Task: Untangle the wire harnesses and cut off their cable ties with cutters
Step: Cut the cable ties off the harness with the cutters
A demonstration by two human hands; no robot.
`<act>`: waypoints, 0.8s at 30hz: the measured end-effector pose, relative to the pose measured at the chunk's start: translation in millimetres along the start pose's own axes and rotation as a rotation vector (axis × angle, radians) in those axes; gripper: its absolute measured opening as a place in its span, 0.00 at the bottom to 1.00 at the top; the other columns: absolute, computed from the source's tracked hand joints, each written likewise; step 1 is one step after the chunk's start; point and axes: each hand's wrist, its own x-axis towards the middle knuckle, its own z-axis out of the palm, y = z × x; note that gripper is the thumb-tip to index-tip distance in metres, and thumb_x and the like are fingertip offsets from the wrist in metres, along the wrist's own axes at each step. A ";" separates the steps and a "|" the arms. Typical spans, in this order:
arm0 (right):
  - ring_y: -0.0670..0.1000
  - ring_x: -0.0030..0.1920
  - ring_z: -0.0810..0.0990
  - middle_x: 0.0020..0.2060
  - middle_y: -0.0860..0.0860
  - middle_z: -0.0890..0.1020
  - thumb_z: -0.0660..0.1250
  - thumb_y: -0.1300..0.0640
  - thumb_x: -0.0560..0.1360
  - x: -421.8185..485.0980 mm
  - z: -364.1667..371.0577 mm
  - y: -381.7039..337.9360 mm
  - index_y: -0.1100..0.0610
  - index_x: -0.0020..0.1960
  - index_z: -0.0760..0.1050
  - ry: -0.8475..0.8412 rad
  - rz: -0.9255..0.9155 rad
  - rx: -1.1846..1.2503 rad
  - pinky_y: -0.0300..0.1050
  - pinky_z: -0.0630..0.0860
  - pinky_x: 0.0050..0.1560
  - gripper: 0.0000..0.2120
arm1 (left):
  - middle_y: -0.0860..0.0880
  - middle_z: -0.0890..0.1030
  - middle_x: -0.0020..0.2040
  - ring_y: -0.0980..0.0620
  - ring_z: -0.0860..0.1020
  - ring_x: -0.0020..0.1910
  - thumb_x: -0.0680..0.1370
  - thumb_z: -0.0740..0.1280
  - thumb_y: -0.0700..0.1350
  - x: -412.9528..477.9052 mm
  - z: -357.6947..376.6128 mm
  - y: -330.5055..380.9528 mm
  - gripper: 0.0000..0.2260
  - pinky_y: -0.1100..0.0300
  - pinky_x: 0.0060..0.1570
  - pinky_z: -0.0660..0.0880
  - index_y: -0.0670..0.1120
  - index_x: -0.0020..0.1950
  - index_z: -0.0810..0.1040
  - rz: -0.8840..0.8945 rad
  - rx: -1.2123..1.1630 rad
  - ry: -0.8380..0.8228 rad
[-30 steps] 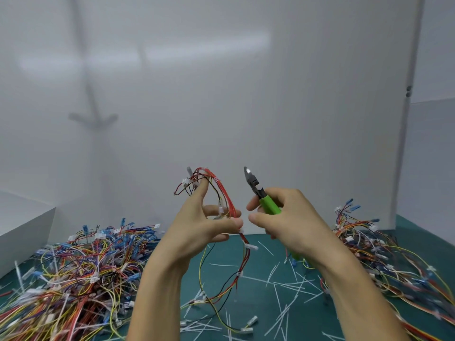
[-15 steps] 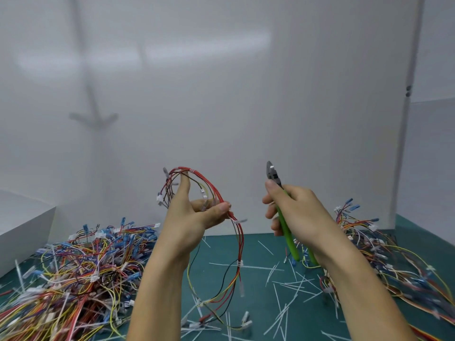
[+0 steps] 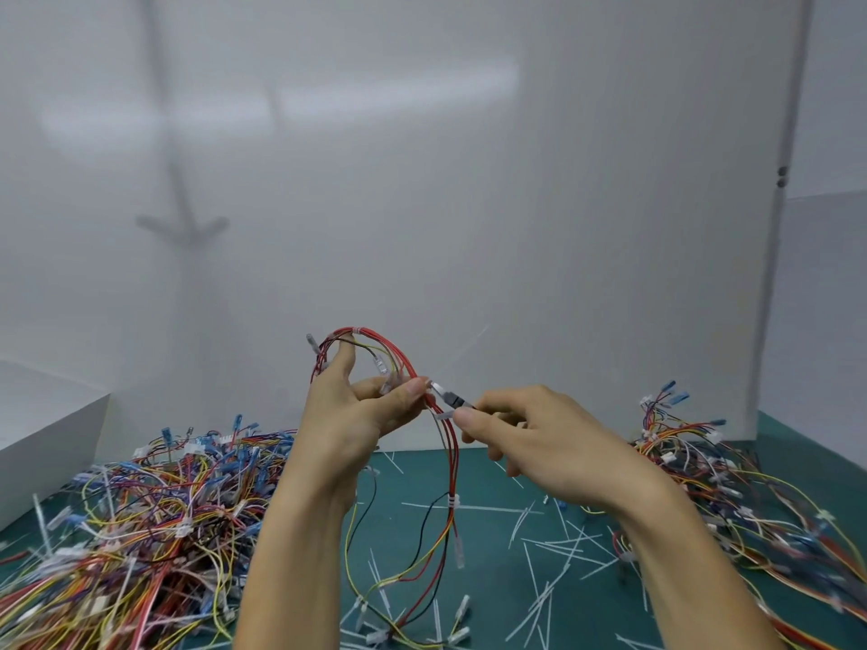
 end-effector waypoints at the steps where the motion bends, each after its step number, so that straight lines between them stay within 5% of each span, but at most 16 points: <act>1: 0.47 0.38 0.79 0.34 0.43 0.80 0.59 0.30 0.74 -0.3 -0.7 0.3 0.44 0.44 0.80 0.001 0.000 -0.002 0.44 0.76 0.43 0.20 | 0.43 0.87 0.43 0.50 0.86 0.44 0.70 0.74 0.32 -0.1 -0.3 0.0 0.48 0.55 0.49 0.82 0.48 0.81 0.48 -0.002 -0.004 -0.002; 7: 0.41 0.29 0.73 0.28 0.41 0.76 0.59 0.30 0.74 0.5 0.1 2.4 0.44 0.41 0.81 0.001 -0.006 -0.005 0.39 0.71 0.36 0.21 | 0.41 0.86 0.45 0.47 0.86 0.44 0.63 0.76 0.39 -3.4 -0.7 2.3 0.53 0.60 0.46 0.82 0.49 0.81 0.49 -0.010 0.021 -0.046; 12: 0.46 0.28 0.68 0.28 0.47 0.73 0.60 0.32 0.75 1.3 1.9 2.4 0.50 0.42 0.81 -0.020 -0.029 0.064 0.42 0.67 0.33 0.23 | 0.41 0.86 0.45 0.47 0.86 0.44 0.63 0.76 0.41 -2.6 -2.2 0.5 0.53 0.57 0.50 0.82 0.49 0.81 0.49 0.001 0.052 -0.077; 24: 0.52 0.26 0.76 0.28 0.51 0.78 0.61 0.39 0.79 1.9 5.1 1.5 0.57 0.42 0.80 -0.038 0.054 0.360 0.46 0.76 0.30 0.22 | 0.39 0.86 0.47 0.47 0.85 0.44 0.62 0.76 0.42 -4.9 0.1 2.6 0.54 0.56 0.50 0.82 0.49 0.81 0.49 -0.007 0.083 -0.067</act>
